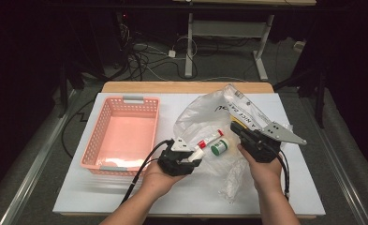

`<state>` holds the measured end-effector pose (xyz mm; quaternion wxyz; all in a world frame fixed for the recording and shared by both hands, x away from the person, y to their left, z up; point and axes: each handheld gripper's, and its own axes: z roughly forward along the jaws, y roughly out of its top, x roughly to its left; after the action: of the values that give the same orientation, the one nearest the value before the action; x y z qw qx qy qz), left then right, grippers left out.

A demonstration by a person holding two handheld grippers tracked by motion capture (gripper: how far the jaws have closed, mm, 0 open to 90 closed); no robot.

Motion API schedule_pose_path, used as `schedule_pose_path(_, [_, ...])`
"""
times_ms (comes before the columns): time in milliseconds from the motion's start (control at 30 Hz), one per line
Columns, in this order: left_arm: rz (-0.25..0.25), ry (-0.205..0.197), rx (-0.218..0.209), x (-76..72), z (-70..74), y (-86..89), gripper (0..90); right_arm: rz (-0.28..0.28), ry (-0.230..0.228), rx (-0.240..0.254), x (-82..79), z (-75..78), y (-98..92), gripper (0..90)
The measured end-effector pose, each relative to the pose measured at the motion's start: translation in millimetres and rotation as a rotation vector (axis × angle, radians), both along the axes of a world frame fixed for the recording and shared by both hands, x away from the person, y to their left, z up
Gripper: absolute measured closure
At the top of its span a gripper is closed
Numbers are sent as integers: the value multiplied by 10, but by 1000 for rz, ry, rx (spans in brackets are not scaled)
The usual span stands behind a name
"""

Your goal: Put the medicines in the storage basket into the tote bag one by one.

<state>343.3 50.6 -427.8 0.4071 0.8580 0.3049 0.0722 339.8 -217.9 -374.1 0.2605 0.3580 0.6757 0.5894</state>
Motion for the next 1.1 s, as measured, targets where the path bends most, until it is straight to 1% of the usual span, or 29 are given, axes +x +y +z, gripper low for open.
schedule_pose_path(267, [28, -22, -13, 227, -55, -236, 581, 8, 3, -4, 9, -13, 14, 900])
schedule_pose_path(333, [37, -16, -18, 283, -56, -284, 581, 6, 2, -3, 9, -13, 9, 900])
schedule_pose_path(500, [56, -43, 6, 430, -41, -437, 580, -2, -2, 4, 12, -7, -12, 900])
schedule_pose_path(533, [65, -48, 1, 471, -44, -469, 581, -4, 4, 6, 10, -10, -14, 900])
schedule_pose_path(700, [83, -73, 44, 619, -87, -589, 580, -6, 5, 8, 15, -19, -14, 900])
schedule_pose_path(833, [92, -59, 38, 718, -150, -636, 579, -9, 5, 10, 17, -20, -21, 900])
schedule_pose_path(933, [103, -56, 52, 762, -186, -648, 579, -10, 12, 8, 22, -35, -27, 900])
schedule_pose_path(1000, [113, -50, 50, 796, -213, -651, 579, -11, 13, 6, 28, -41, -29, 900])
schedule_pose_path(1067, [110, -27, 44, 820, -240, -666, 578, -9, 15, 3, 30, -46, -25, 900])
schedule_pose_path(1100, [55, -69, 81, 875, -241, -644, 578, -7, 16, 4, 29, -48, -20, 900])
